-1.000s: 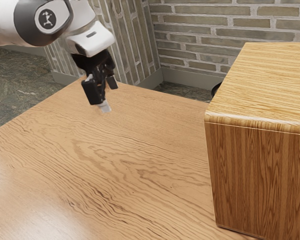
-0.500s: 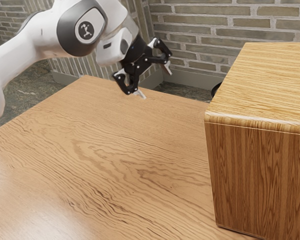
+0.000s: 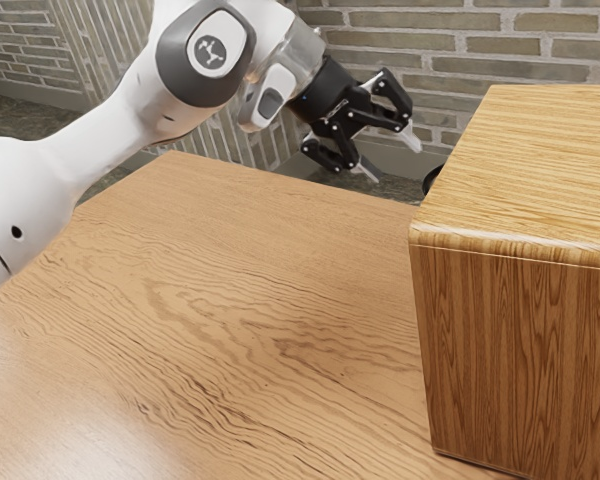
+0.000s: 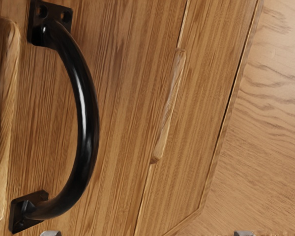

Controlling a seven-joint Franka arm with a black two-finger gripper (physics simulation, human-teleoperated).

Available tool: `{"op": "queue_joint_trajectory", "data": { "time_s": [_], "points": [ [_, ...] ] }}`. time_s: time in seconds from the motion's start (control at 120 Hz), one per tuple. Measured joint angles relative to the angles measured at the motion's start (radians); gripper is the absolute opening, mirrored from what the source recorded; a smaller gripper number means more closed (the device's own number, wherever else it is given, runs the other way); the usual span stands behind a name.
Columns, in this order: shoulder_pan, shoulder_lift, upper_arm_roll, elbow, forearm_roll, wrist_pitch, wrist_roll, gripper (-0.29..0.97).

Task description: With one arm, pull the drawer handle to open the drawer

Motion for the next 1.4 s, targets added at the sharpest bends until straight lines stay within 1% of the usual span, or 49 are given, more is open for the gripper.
{"op": "queue_joint_trajectory", "data": {
  "time_s": [0.183, 0.467, 0.8, 0.942, 1.05, 1.117, 1.167, 1.4],
  "points": [
    [0.000, 0.045, -0.025, 0.043, -0.013, -0.002, 0.117, 0.33],
    [0.001, 0.050, -0.030, 0.046, -0.104, -0.026, 0.232, 0.26],
    [0.002, 0.062, -0.025, 0.028, -0.150, -0.059, 0.255, 0.21],
    [0.002, 0.067, -0.022, 0.020, -0.157, -0.062, 0.255, 0.12],
    [0.016, 0.066, -0.020, 0.010, -0.157, -0.063, 0.255, 0.06],
    [0.041, 0.047, -0.020, -0.022, -0.156, -0.063, 0.255, 0.02],
    [0.061, 0.031, -0.020, -0.047, -0.156, -0.064, 0.255, -0.03],
    [0.147, -0.063, -0.020, -0.152, -0.159, -0.065, 0.255, -0.09]
  ]
}}
